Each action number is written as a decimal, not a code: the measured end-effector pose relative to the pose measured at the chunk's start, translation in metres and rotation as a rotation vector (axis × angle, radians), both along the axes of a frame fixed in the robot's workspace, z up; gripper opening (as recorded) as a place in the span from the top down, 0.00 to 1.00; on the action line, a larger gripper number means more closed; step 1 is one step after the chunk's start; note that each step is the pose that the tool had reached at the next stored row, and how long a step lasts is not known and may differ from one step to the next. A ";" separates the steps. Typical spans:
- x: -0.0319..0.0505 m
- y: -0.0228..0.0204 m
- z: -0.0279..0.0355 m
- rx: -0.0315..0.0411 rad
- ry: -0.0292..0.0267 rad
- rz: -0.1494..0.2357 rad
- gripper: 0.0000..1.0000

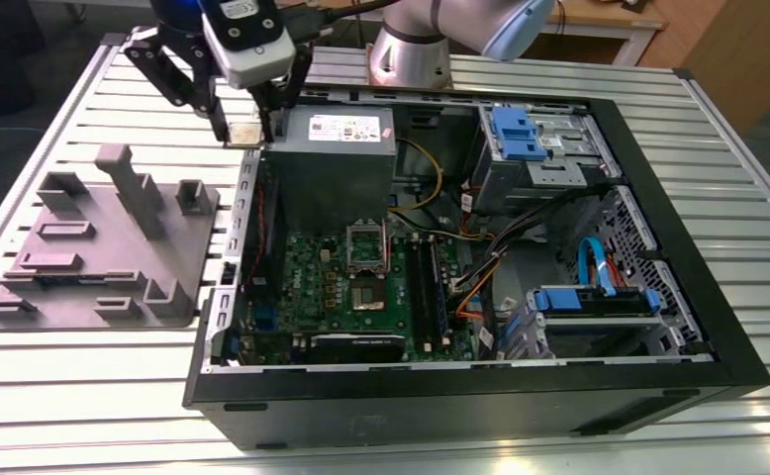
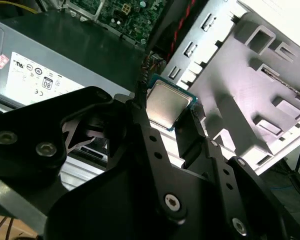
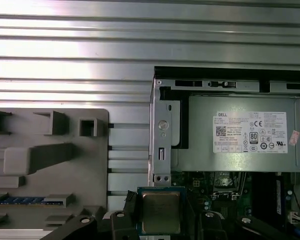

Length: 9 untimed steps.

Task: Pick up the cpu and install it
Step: 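Pick up the cpu and move it towards the insertion slot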

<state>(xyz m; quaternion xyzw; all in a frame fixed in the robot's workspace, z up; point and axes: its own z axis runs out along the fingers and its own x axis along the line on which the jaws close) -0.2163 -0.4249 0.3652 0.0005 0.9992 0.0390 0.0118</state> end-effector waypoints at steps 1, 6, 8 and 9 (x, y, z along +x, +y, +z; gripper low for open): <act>0.0024 0.0000 0.0000 -0.0001 0.0001 0.000 0.53; 0.0144 0.0000 0.0000 0.0000 0.0000 0.000 0.53; 0.0192 0.0000 -0.0001 0.0000 -0.0001 0.000 0.53; 0.0216 0.0000 -0.0001 0.0000 0.0000 0.000 0.53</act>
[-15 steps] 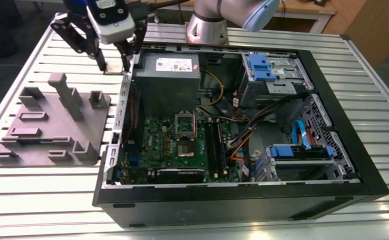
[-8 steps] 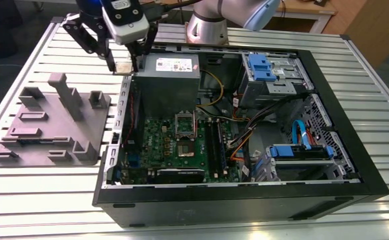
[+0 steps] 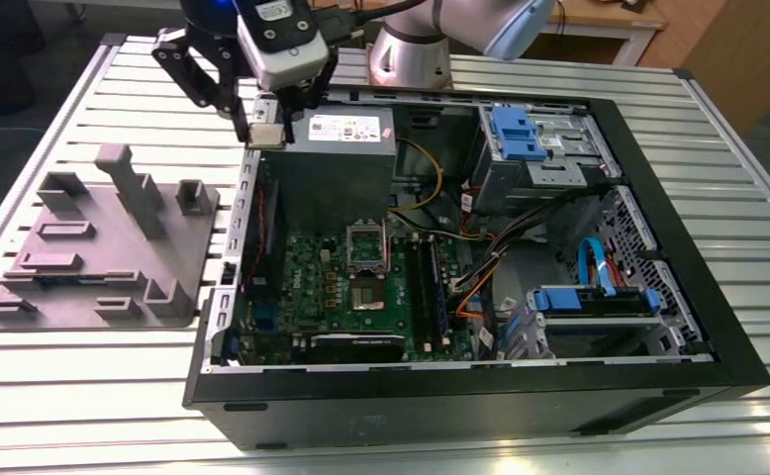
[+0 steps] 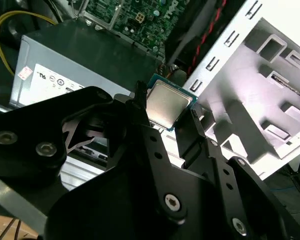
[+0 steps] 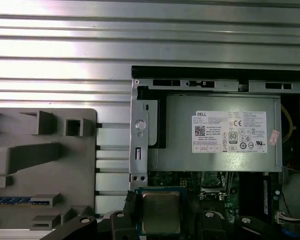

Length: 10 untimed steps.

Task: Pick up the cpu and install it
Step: 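Pick up the cpu and move it towards the insertion slot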

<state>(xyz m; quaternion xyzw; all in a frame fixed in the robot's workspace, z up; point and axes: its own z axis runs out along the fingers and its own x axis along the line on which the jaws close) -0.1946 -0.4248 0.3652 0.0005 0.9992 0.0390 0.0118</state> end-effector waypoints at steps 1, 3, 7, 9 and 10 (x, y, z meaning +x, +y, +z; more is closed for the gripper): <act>0.0025 0.0000 0.0000 0.0000 0.0000 0.000 0.53; 0.0074 0.0000 0.0000 0.0000 0.0000 0.000 0.53; 0.0192 0.0000 0.0000 0.0000 0.0000 0.000 0.53; 0.0264 0.0000 -0.0001 0.0000 0.0000 0.000 0.53; 0.0288 0.0000 -0.0001 0.0000 0.0000 0.000 0.53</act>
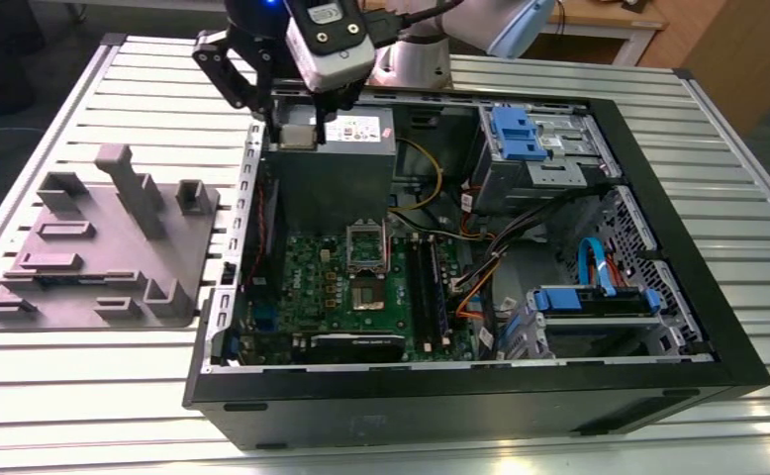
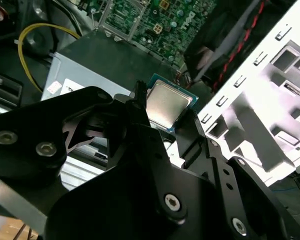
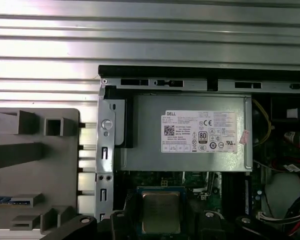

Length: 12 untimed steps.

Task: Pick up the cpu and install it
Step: 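Pick up the cpu and move it towards the insertion slot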

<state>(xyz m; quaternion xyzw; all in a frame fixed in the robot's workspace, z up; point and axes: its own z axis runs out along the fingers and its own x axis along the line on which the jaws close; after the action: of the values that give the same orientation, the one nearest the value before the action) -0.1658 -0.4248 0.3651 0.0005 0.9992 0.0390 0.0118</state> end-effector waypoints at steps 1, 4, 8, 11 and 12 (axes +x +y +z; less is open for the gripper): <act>0.0024 0.0000 0.0000 0.0000 0.0000 0.000 0.53; 0.0100 0.0000 0.0000 0.0000 0.0000 0.000 0.53; 0.0206 0.0000 0.0000 -0.0001 0.0000 0.000 0.53; 0.0288 0.0000 0.0000 -0.0001 0.0000 0.000 0.53; 0.0314 0.0000 0.0000 -0.0001 0.0000 0.000 0.53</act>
<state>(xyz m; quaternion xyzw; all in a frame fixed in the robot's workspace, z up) -0.1344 -0.4249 0.3651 0.0005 0.9992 0.0389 0.0118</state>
